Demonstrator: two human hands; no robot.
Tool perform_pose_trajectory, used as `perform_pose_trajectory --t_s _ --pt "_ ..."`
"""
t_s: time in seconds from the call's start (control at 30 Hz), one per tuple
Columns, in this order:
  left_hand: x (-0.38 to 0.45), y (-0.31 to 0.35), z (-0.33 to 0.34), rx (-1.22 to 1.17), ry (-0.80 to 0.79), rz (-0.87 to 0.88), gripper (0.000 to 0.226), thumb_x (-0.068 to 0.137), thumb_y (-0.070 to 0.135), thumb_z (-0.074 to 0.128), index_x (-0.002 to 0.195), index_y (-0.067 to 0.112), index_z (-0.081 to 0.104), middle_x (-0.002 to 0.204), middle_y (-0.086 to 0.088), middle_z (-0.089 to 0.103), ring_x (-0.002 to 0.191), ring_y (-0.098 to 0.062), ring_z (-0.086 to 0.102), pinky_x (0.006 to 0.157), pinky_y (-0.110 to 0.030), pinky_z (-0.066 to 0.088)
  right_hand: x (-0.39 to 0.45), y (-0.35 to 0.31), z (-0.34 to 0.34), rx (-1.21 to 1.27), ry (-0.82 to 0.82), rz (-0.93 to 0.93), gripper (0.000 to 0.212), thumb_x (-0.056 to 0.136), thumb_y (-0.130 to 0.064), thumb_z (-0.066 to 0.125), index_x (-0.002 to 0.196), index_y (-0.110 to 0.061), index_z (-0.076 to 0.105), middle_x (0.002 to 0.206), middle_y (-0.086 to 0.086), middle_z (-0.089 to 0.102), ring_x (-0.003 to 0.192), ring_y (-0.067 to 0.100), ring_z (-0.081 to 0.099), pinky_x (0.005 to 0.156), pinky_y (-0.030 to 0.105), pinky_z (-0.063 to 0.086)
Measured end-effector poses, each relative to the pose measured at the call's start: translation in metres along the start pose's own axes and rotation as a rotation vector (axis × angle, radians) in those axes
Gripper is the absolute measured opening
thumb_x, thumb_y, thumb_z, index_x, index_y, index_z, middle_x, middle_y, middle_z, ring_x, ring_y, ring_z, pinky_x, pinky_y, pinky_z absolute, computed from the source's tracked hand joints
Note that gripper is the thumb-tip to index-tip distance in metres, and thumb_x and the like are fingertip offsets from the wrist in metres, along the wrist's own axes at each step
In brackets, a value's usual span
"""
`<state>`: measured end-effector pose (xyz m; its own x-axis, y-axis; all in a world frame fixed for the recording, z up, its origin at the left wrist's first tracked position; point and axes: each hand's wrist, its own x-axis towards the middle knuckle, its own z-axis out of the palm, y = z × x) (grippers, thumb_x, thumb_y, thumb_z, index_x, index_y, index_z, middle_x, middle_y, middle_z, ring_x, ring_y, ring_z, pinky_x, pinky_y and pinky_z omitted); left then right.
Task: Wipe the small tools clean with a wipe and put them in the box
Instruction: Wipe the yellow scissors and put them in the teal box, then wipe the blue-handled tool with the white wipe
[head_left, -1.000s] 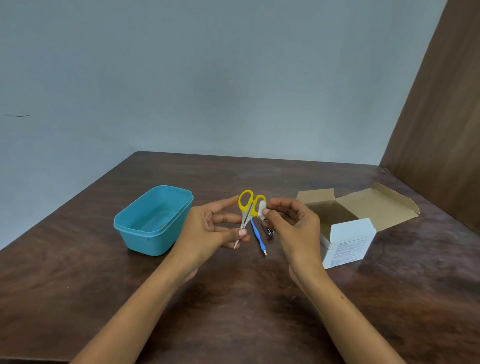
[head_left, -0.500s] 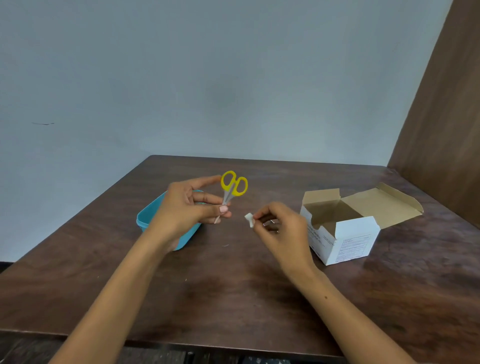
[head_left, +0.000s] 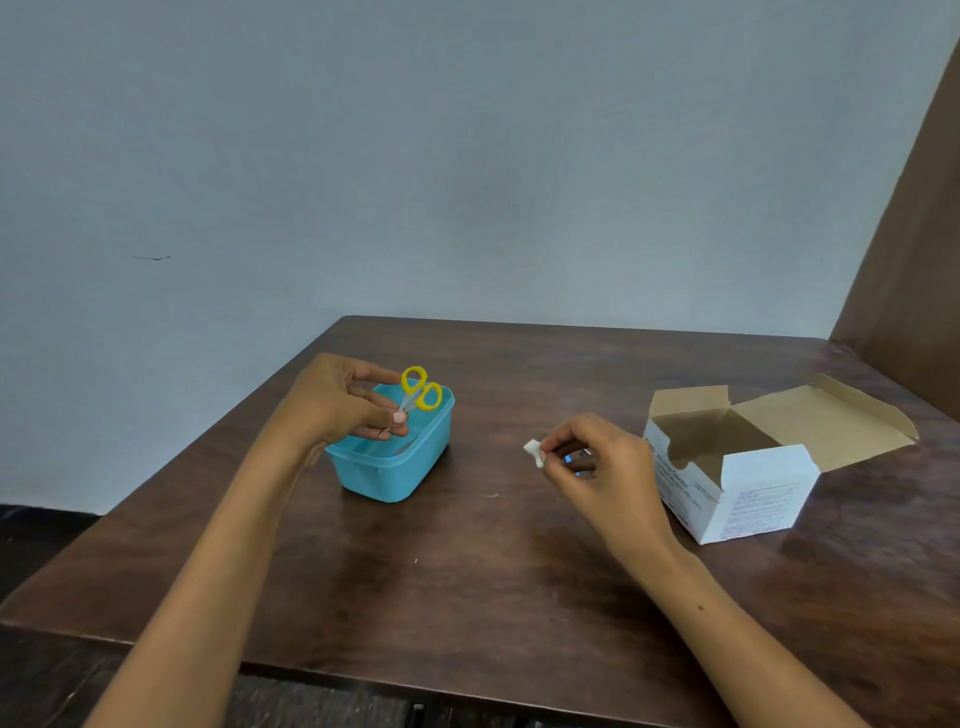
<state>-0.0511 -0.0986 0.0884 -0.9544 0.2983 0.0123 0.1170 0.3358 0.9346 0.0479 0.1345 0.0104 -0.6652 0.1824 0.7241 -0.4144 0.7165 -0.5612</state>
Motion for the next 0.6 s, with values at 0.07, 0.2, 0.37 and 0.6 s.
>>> perform_pose_trajectory --t_s 0.07,0.2,0.37,0.6 --pt "0.003 -0.004 0.002 0.068 0.018 -0.016 0.05 0.07 -0.014 0.073 0.118 -0.002 0.06 0.074 -0.014 0.073 0.056 -0.015 0.071 0.05 -0.017 0.054 0.0 0.0 -0.001 0.006 -0.005 0.003 0.015 0.077 -0.009 0.076 0.071 -0.014 0.063 0.074 -0.004 0.064 0.069 0.009 0.063 0.059 0.016 0.052" --pt "0.008 -0.012 0.012 0.233 0.05 -0.011 0.05 0.07 -0.009 0.076 0.117 0.004 0.063 0.072 -0.009 0.072 0.053 -0.008 0.068 0.054 -0.016 0.056 0.0 0.001 -0.001 0.008 -0.014 0.008 0.015 0.076 -0.007 0.076 0.072 -0.013 0.064 0.075 -0.005 0.064 0.071 0.009 0.063 0.06 0.019 0.054" --pt "0.008 -0.015 0.02 0.387 0.081 0.035 0.041 0.076 0.002 0.075 0.115 0.01 0.066 0.073 -0.002 0.071 0.071 -0.007 0.066 0.078 -0.028 0.055 0.0 0.003 -0.002 0.011 -0.018 0.018 0.012 0.076 -0.008 0.076 0.073 -0.012 0.065 0.077 -0.004 0.066 0.072 0.009 0.064 0.061 0.023 0.055" --pt "0.001 -0.011 0.036 0.521 0.327 0.239 0.025 0.087 0.009 0.063 0.112 0.009 0.068 0.086 -0.004 0.068 0.071 -0.01 0.061 0.068 -0.013 0.043 0.0 0.004 -0.002 -0.003 -0.022 0.029 0.011 0.075 -0.006 0.076 0.074 -0.011 0.066 0.077 -0.005 0.065 0.074 0.007 0.063 0.061 0.022 0.055"
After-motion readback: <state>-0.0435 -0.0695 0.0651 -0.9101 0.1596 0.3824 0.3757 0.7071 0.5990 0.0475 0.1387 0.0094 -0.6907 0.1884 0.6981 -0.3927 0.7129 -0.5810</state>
